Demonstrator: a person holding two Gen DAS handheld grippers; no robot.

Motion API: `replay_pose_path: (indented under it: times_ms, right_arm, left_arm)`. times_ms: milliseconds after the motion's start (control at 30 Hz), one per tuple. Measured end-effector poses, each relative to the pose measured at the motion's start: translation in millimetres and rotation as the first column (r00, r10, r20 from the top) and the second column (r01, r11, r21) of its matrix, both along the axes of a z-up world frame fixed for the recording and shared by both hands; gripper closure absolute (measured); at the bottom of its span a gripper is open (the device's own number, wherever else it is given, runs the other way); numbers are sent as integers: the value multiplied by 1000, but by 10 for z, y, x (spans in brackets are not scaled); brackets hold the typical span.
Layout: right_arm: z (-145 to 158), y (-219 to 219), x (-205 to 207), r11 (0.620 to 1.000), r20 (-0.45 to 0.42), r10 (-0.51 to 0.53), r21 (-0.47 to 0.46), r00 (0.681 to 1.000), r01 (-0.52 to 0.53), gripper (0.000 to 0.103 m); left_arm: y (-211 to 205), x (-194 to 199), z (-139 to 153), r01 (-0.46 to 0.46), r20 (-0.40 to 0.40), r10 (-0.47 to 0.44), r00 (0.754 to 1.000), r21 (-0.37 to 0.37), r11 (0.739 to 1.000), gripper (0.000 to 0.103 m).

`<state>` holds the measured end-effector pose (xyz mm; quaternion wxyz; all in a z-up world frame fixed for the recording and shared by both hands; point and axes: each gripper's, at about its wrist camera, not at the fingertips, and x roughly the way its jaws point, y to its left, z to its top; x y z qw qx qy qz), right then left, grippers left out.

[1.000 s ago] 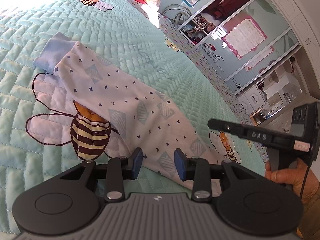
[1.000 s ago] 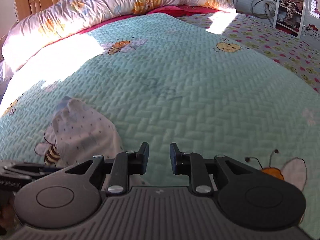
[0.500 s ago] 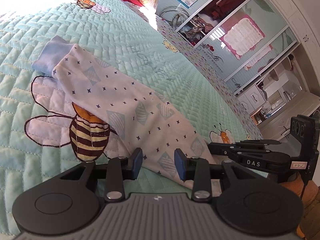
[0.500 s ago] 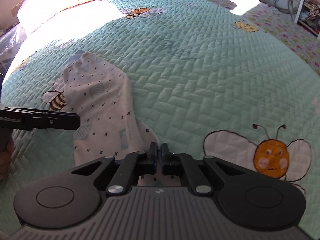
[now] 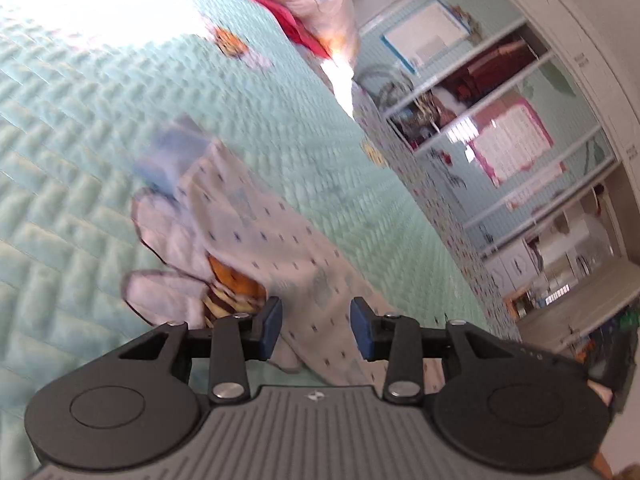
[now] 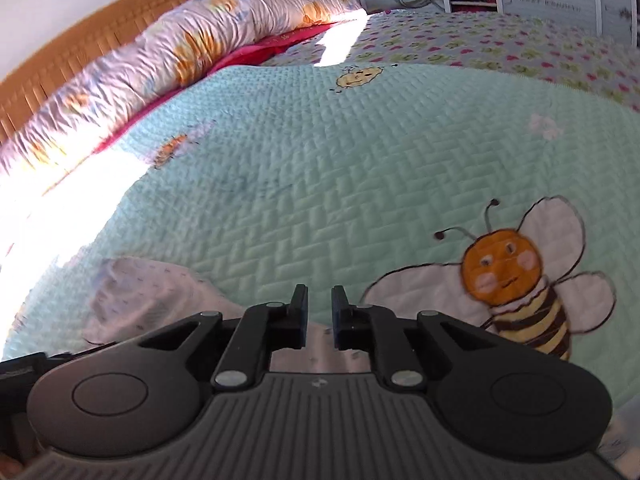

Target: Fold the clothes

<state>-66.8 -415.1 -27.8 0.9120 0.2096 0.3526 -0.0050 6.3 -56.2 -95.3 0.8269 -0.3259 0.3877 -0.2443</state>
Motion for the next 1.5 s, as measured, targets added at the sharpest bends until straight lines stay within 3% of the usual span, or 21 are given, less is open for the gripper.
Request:
replay_pose_path:
  times_ms: [67,100,167,200,267,367,567,700,800,867,900,933,1000,1100,1133,1167,1300,1367,1400,1433,1500]
  right_arm:
    - [3,230,-9,998,7,45,49,999,-45,89]
    - [17,417,-12,997,9,80,22,997,-80,89]
    - [46,793,-15,986,15,161,-50,987,-160,77]
    - [66,1027,-30,965,21,224,-146,974,-218,67]
    - [75,1492,-58,882,14,351,-342,936,-326,62]
    - [14,2114,-75,700,-38,495,-574,868,-425,62]
    - [-267,2734,250,490,-136,524,-759,840,-429,62]
    - [-364,2869,526,481,-142,513,-769,846,-421,60]
    - [-441,2975,704,438,-150,505,-804,850,-402,57]
    - [-487,3061,797,407,-159,497,-826,853,-391,60]
    - [-495,3095,820,400,-164,494,-829,854,-390,70]
    - [-491,3128,829,421,-157,485,-820,860,-387,88]
    - [-482,3194,843,469,-143,464,-797,874,-380,95]
    - [-299,3067,911,740,-40,389,-581,920,-338,95]
    - [-261,3014,930,802,-14,358,-507,933,-315,95]
    - [-247,2981,941,835,1,336,-464,942,-297,95]
    - [-380,3007,1014,850,-31,308,-439,951,-290,82]
    - [-391,3016,991,878,-2,318,-377,948,-295,59]
    - [-383,3013,985,890,12,335,-333,942,-312,37]
    - [-359,3027,950,896,40,359,-295,933,-332,32]
    - [-275,3015,872,909,105,379,-230,919,-349,33]
  left_arm:
    - [178,22,12,-71,-10,71,997,-14,997,50]
    - [267,33,18,-107,-15,107,994,-20,994,47]
    - [445,55,30,-178,-27,177,984,-33,983,44]
    - [534,66,35,-213,-33,212,977,-38,976,42]
    - [712,88,47,-283,-45,281,959,-50,958,42]
    - [933,107,67,-362,-60,359,932,-70,929,42]
    - [1143,20,130,-445,-68,439,896,-132,886,41]
    - [1229,87,210,-432,-41,430,902,-98,897,39]
    - [1244,168,238,-404,-14,404,915,-39,914,39]
    - [1288,185,239,-416,-3,416,910,-21,909,39]
    - [1325,192,238,-427,2,427,904,-19,904,38]
    - [1364,197,238,-439,5,439,898,-19,898,38]
    - [1451,201,233,-465,9,465,885,-25,885,38]
    - [1486,209,236,-471,8,472,882,-30,882,37]
    - [1495,212,237,-472,7,473,881,-32,881,37]
    - [1504,215,239,-473,7,474,881,-34,880,37]
    - [1539,227,245,-477,6,478,878,-40,878,37]
    - [1556,233,247,-480,5,480,877,-43,876,36]
    - [1565,236,249,-481,5,481,877,-44,876,36]
    - [1574,239,250,-482,5,482,876,-46,875,36]
    - [1591,245,253,-484,4,485,875,-49,874,35]
